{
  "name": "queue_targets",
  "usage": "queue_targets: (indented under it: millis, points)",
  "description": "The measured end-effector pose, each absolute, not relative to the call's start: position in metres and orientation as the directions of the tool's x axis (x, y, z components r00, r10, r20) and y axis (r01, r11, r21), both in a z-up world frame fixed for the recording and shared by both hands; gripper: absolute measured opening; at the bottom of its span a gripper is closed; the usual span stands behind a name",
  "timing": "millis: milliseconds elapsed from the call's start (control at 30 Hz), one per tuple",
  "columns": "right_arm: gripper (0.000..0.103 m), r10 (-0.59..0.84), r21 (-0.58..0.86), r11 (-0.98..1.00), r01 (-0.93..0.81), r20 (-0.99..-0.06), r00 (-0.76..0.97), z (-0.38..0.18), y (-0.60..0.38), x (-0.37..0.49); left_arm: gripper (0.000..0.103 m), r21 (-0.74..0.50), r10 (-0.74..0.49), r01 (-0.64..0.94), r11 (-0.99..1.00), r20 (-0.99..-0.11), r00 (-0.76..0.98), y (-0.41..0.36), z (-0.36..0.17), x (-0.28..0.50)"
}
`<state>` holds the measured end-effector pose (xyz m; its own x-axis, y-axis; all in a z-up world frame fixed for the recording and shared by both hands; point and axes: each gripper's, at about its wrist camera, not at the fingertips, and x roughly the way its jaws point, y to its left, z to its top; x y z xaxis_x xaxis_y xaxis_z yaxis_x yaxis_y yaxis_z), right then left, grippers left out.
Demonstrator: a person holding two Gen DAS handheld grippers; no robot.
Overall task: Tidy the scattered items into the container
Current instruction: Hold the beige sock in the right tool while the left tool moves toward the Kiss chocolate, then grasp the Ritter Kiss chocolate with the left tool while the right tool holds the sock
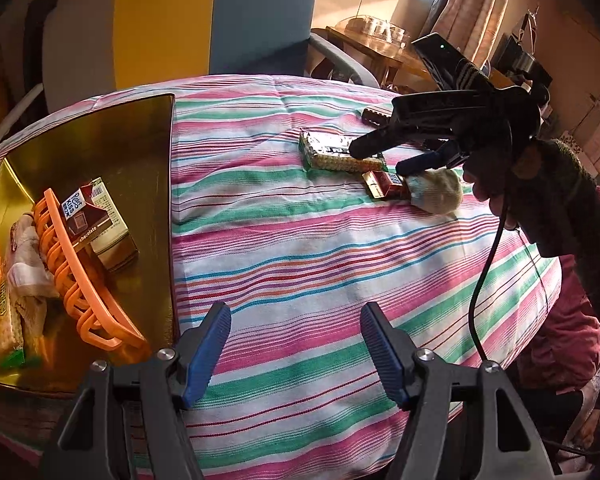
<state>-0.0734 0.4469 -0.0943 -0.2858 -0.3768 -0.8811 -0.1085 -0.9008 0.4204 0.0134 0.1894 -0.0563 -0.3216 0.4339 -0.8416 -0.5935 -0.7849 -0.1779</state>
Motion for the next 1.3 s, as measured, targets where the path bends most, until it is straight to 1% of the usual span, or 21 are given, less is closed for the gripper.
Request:
queue_targets:
  millis: [67,133,300,333,400,467,533,633,700,800,867,900,933,967,1100,1300]
  points:
    - [0.103,-0.468,0.491,-0.869,-0.055,-0.854,-0.225,-0.100,0.433,-0.069,0.069,-0.177,0.434,-0.591,-0.787,-0.839,-0.327,0.189,-0.055,0.011]
    - [0.103,-0.522,0.532,-0.847,0.005,-0.828,-0.203,-0.095,0.419,-0.057,0.069,-0.172,0.434,-0.594,-0.786,-0.837,-0.332,0.189,-0.053,0.009]
    - [0.103,-0.588,0.622,-0.783,0.014,-0.734,-0.339,-0.067,0.436,-0.012,0.069,-0.149,0.435,-0.626,-0.766,-0.836,-0.333,0.207,-0.046,0.000]
    - [0.103,-0.563,0.609,-0.793,-0.003,-0.736,-0.377,-0.062,0.443,-0.003,0.069,-0.145,0.438,-0.636,-0.758,-0.835,-0.332,0.214,-0.044,-0.002]
    - [0.103,-0.441,0.523,-0.850,-0.059,-0.769,-0.463,-0.050,0.461,0.011,0.069,-0.150,0.454,-0.657,-0.739,-0.831,-0.321,0.229,-0.040,-0.007]
    - [0.103,-0.348,0.465,-0.879,-0.108,-0.779,-0.522,-0.042,0.483,0.021,0.069,-0.169,0.468,-0.664,-0.729,-0.831,-0.302,0.243,-0.039,-0.013]
    - [0.103,-0.326,0.473,-0.867,-0.158,-0.776,-0.540,-0.046,0.504,0.018,0.069,-0.190,0.477,-0.662,-0.725,-0.832,-0.283,0.257,-0.040,-0.021]
    - [0.103,-0.303,0.496,-0.837,-0.230,-0.772,-0.559,-0.055,0.535,0.011,0.069,-0.183,0.471,-0.659,-0.729,-0.833,-0.290,0.273,-0.039,-0.030]
    - [0.102,-0.300,0.498,-0.833,-0.242,-0.774,-0.558,-0.062,0.544,0.002,0.069,-0.179,0.468,-0.656,-0.733,-0.833,-0.296,0.279,-0.036,-0.034]
    - [0.092,-0.285,0.457,-0.862,-0.220,-0.795,-0.536,-0.070,0.541,-0.005,0.069,-0.168,0.458,-0.652,-0.740,-0.834,-0.306,0.284,-0.033,-0.040]
    - [0.079,-0.295,0.433,-0.883,-0.181,-0.812,-0.504,-0.077,0.531,-0.005,0.069,-0.162,0.453,-0.657,-0.737,-0.839,-0.301,0.287,-0.035,-0.044]
    - [0.077,-0.282,0.399,-0.904,-0.152,-0.826,-0.489,-0.077,0.524,-0.002,0.069,-0.154,0.447,-0.661,-0.734,-0.843,-0.300,0.289,-0.037,-0.046]
    - [0.069,-0.263,0.358,-0.926,-0.121,-0.840,-0.474,-0.077,0.516,0.002,0.069,-0.142,0.440,-0.670,-0.728,-0.847,-0.299,0.291,-0.039,-0.046]
    - [0.055,-0.262,0.338,-0.937,-0.092,-0.850,-0.458,-0.077,0.510,0.008,0.069,-0.126,0.435,-0.684,-0.718,-0.849,-0.300,0.294,-0.041,-0.046]
    - [0.055,-0.230,0.284,-0.958,-0.049,-0.856,-0.463,-0.069,0.498,0.041,0.069,-0.099,0.436,-0.762,-0.640,-0.864,-0.254,0.311,-0.051,-0.041]
    - [0.056,-0.192,0.301,-0.944,-0.135,-0.834,-0.517,-0.066,0.506,0.080,0.069,-0.079,0.436,-0.842,-0.533,-0.879,-0.194,0.335,-0.066,-0.042]
